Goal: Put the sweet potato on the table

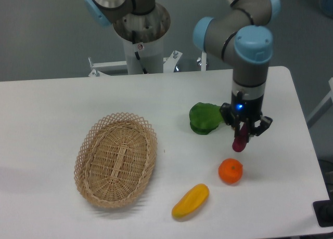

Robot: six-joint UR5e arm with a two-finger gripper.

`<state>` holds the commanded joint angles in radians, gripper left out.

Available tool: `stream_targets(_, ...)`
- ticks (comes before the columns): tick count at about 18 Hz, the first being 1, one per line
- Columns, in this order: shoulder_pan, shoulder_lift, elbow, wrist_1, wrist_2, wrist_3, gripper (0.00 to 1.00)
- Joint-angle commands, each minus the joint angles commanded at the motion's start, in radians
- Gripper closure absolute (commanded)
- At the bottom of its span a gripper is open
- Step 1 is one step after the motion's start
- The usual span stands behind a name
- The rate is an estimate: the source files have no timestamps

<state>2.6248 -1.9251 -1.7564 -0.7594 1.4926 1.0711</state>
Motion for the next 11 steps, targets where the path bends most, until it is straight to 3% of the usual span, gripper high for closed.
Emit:
stream_targets(5, -0.063, -0.044, -0.002, 0.008, 0.002, -0.175, 0.68)
stream_targets(11, -0.155, -0.097, -0.018, 0.006, 0.112, -0.177, 0.68)
